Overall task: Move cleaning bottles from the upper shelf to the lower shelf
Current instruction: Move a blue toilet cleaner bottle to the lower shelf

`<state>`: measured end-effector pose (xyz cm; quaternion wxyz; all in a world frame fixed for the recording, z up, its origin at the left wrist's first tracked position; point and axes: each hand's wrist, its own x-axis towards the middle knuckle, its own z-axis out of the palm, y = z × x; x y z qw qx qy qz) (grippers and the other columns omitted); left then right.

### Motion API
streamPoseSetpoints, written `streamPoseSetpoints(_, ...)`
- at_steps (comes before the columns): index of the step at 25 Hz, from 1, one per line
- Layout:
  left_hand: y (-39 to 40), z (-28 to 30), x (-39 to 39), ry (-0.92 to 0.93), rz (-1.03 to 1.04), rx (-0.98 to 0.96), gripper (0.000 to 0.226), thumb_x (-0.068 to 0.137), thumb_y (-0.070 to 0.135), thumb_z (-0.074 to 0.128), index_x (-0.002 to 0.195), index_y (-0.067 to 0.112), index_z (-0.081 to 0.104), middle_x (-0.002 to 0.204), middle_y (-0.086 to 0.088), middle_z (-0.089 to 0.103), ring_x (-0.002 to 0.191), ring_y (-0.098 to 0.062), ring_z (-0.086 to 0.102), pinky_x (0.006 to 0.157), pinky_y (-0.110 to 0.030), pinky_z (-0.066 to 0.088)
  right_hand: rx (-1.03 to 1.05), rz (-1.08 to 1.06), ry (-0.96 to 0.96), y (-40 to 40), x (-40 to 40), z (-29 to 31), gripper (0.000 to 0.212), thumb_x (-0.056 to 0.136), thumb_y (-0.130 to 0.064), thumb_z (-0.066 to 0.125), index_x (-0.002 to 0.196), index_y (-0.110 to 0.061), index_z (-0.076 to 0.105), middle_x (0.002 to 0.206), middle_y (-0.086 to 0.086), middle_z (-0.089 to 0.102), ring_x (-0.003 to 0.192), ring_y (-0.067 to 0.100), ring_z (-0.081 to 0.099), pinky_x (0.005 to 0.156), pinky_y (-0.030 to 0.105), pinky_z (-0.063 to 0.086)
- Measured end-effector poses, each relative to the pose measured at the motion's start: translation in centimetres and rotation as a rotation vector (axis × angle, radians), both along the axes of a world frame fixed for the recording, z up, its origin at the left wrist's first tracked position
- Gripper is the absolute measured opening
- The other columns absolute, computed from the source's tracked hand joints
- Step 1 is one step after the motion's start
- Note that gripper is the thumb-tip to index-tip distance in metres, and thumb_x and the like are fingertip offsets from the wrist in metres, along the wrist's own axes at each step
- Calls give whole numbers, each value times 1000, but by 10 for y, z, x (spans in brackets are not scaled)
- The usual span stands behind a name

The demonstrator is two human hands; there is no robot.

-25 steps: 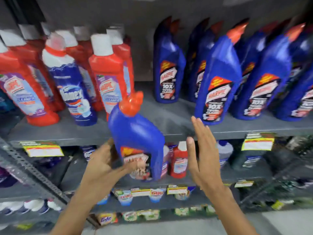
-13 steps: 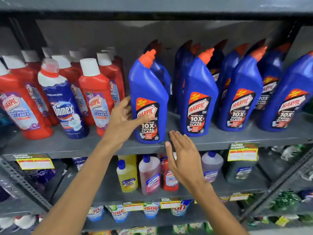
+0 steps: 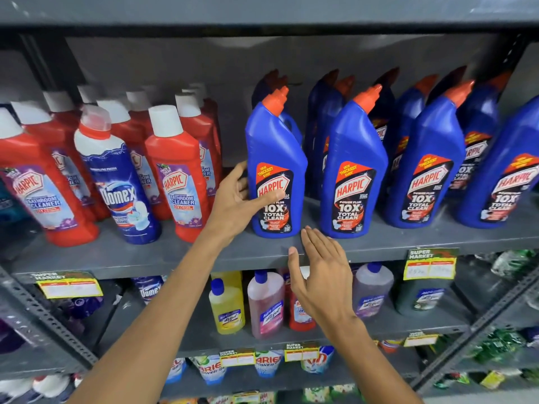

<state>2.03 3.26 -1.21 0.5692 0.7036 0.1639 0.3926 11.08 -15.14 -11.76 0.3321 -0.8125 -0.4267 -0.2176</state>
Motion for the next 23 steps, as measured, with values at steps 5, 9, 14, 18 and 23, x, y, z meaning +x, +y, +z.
streamPoseSetpoints(5, -2, 0, -2, 1, 2, -2, 59, 79, 14, 94, 125, 36, 65, 114, 13, 83, 105, -8, 80, 77, -20, 65, 3, -9, -16, 1, -1, -1, 55, 105, -45, 51, 143, -9, 68, 149, 7, 69, 141, 21, 63, 125, 37, 40)
streamPoseSetpoints(9, -5, -1, -2, 1, 11, -10, 60, 79, 16, 94, 130, 31, 65, 117, 10, 82, 108, -10, 80, 80, -23, 66, 16, -6, -26, 2, 1, -4, 55, 106, -46, 51, 142, -9, 68, 148, 7, 69, 141, 22, 63, 125, 39, 42)
streamPoseSetpoints(14, -8, 2, -4, 56, 49, -34, 65, 78, 19, 95, 134, 21, 64, 114, 9, 82, 106, -9, 80, 90, -36, 68, 39, 7, -8, 4, 2, -7, 56, 106, -47, 48, 142, -8, 67, 149, 7, 69, 141, 22, 62, 126, 38, 40)
streamPoseSetpoints(18, -24, 8, -23, 239, 41, 27, 93, 70, 38, 98, 149, 25, 50, 129, 10, 73, 112, -7, 75, 99, -38, 65, 129, 76, 117, -2, -3, -1, 54, 106, -44, 51, 148, -11, 63, 154, 3, 64, 147, 18, 57, 130, 37, 36)
streamPoseSetpoints(23, -46, -9, -117, 352, 243, 228, 61, 74, 60, 88, 127, 39, 66, 109, 17, 78, 98, 1, 75, 81, -10, 57, 391, 374, 121, -2, -50, 10, 46, 109, -32, 57, 151, -13, 59, 158, -4, 60, 151, 12, 52, 129, 35, 38)
